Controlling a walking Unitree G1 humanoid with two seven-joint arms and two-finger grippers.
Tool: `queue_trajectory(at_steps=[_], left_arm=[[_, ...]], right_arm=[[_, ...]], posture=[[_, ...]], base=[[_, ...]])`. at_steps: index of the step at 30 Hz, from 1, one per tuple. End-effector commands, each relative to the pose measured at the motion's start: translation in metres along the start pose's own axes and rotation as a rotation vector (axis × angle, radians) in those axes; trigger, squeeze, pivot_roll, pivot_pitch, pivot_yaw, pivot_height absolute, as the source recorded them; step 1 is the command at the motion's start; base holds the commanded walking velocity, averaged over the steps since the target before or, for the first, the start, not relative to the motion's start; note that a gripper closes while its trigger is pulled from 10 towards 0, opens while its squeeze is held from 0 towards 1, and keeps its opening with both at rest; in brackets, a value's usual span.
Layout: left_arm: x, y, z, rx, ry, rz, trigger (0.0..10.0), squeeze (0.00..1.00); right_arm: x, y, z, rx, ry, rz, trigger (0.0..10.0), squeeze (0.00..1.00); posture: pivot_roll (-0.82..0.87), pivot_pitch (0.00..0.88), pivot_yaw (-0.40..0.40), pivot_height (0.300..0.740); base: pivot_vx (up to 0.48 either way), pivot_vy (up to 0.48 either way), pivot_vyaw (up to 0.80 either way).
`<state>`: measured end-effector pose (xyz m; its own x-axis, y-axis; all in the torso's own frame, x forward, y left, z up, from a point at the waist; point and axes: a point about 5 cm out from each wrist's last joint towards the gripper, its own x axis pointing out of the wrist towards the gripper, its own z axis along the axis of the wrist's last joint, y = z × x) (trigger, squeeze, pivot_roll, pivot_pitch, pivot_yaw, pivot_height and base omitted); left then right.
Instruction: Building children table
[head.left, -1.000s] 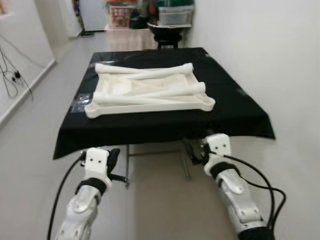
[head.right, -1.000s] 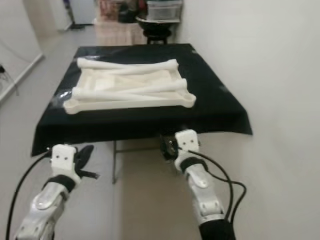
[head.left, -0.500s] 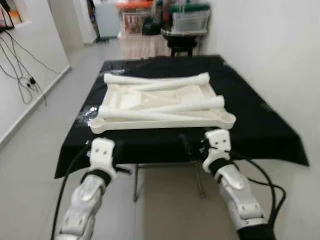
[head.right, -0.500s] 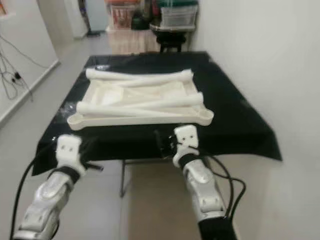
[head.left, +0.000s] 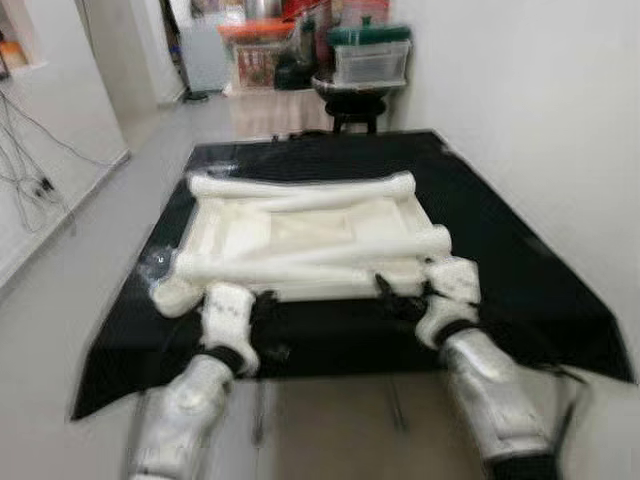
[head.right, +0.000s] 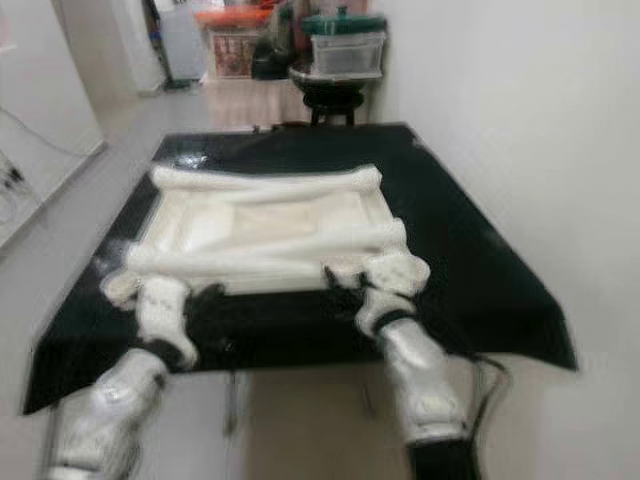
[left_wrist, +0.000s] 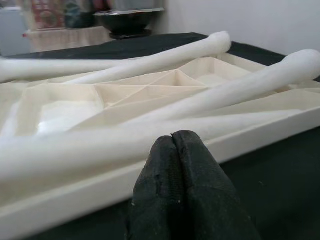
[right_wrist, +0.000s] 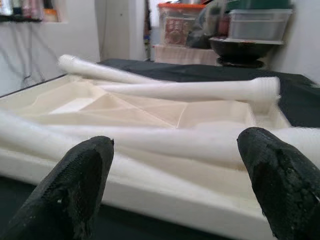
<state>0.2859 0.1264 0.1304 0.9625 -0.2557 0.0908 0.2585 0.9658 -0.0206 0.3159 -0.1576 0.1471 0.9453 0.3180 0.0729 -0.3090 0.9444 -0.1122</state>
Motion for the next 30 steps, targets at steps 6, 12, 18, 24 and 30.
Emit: queue_trajectory(at_steps=[6, 12, 18, 24, 30], left_arm=[[0.005, -0.006, 0.001, -0.011, 0.015, -0.028, 10.0, 0.00], [0.003, -0.005, -0.004, 0.004, 0.034, 0.001, 10.0, 0.00], [0.000, -0.003, -0.009, -0.025, 0.056, 0.018, 10.0, 0.00], [0.003, 0.000, -0.010, -0.035, 0.065, 0.050, 10.0, 0.00], [0.004, -0.002, -0.018, -0.050, 0.110, 0.049, 10.0, 0.00]], right_arm=[[-0.002, 0.001, 0.012, -0.004, -0.032, 0.068, 10.0, 0.00], [-0.006, 0.009, 0.017, -0.070, -0.030, 0.188, 10.0, 0.00], [-0.014, 0.018, 0.016, -0.163, -0.003, 0.297, 10.0, 0.00], [-0.016, 0.016, 0.017, -0.212, 0.012, 0.319, 10.0, 0.00], [-0.006, 0.008, 0.024, -0.292, 0.024, 0.229, 10.0, 0.00]], posture=[[-0.05, 0.000, 0.013, 0.740], [-0.05, 0.000, 0.015, 0.740], [-0.05, 0.000, 0.019, 0.740], [-0.06, 0.000, 0.022, 0.740], [-0.06, 0.000, 0.032, 0.740]], base=[[0.305, 0.000, 0.00], [0.044, 0.000, 0.00], [0.000, -0.409, 0.00], [0.000, -0.232, 0.40], [0.000, 0.000, 0.13]])
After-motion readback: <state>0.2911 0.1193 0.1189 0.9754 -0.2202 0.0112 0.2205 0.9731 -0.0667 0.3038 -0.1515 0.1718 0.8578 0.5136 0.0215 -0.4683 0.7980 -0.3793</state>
